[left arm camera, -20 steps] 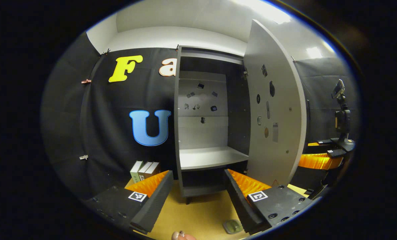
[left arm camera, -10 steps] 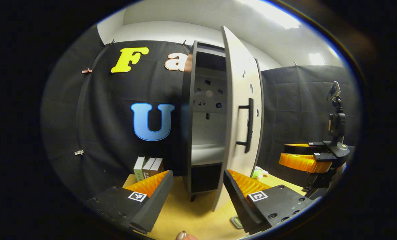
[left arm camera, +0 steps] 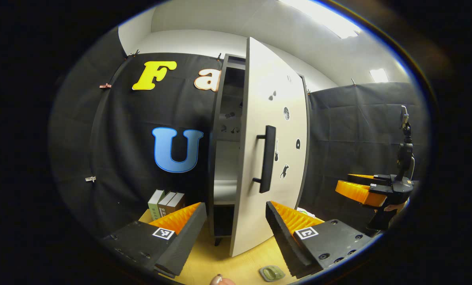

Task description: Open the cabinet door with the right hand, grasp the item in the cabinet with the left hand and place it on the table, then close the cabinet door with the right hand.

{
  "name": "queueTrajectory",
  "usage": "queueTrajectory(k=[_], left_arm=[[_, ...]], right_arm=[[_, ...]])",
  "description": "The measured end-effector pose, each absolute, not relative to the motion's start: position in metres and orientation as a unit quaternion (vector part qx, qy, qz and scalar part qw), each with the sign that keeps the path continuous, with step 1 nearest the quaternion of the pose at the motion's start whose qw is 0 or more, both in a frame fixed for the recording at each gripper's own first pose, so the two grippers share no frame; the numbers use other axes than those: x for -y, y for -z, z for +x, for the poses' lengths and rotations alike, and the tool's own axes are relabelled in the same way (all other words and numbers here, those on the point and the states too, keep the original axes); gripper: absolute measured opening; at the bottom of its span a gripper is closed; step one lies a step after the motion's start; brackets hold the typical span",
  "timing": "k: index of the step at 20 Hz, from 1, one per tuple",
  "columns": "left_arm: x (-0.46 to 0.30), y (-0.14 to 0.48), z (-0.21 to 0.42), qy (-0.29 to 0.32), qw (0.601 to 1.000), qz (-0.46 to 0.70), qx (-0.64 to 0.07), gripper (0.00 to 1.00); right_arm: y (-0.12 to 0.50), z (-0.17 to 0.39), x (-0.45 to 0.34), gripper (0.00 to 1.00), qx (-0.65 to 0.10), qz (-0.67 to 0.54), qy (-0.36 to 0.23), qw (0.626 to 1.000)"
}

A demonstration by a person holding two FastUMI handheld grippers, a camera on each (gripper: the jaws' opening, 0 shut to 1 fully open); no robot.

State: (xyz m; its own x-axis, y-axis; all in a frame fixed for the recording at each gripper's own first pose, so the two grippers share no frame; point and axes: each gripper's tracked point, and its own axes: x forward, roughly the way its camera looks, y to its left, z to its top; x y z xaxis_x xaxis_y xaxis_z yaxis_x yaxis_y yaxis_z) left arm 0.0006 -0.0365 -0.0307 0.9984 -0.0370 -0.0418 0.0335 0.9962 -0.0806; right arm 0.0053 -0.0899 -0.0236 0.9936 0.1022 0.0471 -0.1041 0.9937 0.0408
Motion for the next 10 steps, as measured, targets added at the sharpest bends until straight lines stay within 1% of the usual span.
queueTrajectory(k=[2,6,10], left_arm=[[0.048,0.029,0.003,0.025,0.998,-0.051,-0.018,0.95],[0.062,0.025,0.005,0.034,0.998,-0.051,-0.016,0.95],[0.069,0.026,0.008,0.040,0.998,-0.052,-0.014,0.95]], right_arm=[[0.022,0.003,0.092,0.97,0.027,0.021,-0.060,0.998],[0.023,0.003,0.106,0.97,0.022,0.005,-0.054,0.998],[0.022,0.007,0.105,0.97,0.019,-0.003,-0.066,0.998]])
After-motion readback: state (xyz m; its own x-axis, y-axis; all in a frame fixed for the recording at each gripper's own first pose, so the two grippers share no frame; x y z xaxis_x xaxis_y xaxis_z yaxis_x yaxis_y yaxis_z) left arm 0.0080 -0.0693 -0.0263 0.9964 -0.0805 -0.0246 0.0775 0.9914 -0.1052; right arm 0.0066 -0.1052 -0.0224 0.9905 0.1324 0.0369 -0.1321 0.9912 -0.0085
